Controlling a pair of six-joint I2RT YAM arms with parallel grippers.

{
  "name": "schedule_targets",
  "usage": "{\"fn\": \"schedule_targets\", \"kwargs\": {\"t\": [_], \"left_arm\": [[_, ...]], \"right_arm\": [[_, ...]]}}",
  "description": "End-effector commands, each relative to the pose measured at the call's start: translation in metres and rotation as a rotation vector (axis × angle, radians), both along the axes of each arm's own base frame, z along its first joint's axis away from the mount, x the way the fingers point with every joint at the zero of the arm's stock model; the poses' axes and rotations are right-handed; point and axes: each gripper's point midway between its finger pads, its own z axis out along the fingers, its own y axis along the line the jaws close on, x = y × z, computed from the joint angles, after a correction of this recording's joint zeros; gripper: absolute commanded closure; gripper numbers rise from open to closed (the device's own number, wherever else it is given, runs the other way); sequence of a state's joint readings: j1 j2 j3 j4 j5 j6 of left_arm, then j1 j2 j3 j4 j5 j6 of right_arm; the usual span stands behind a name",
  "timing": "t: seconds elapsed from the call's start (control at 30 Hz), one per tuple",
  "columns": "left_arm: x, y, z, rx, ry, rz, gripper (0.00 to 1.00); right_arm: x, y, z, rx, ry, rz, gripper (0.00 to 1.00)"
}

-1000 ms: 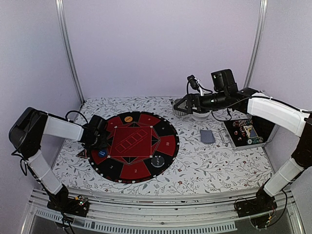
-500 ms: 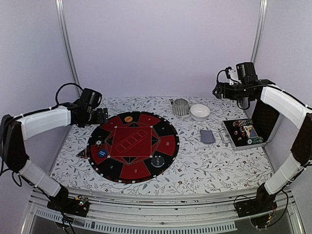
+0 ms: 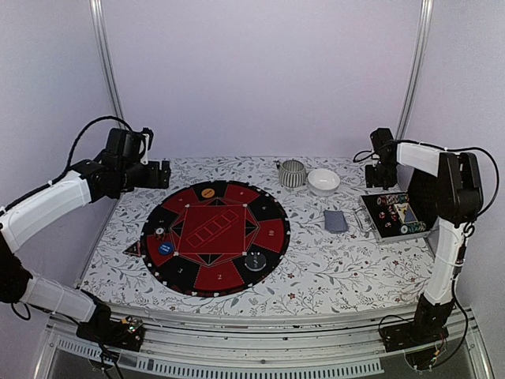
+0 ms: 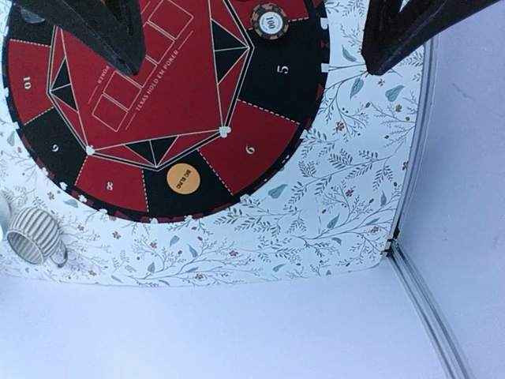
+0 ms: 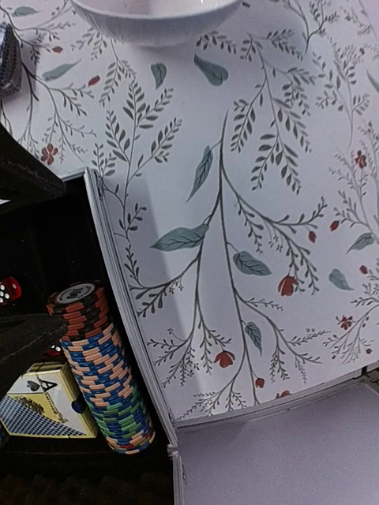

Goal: Distribute texas hold em gaming equipment
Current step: Pick up the pile of poker chips from the chip case.

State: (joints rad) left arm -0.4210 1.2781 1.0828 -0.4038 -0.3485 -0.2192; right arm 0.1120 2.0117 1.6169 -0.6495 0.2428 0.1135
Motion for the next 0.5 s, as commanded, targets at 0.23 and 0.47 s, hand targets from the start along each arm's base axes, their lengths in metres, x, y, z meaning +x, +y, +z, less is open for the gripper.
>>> {"fn": "schedule_targets", "kwargs": {"t": [0.23,0.47], "left_arm": [[0.011,-0.018,-0.013,0.077,0.013,-0.12,0.02],[0.025,-0.021,-0.023,0.103,0.027,-0.138,0.02]], "right_arm": [[-0.019,-0.034,-0.046,-0.19,0.163,-0.083,0.52],[-0.013,-0.035,-0.051,-0.203,0.168,-0.083,0.56]]}}
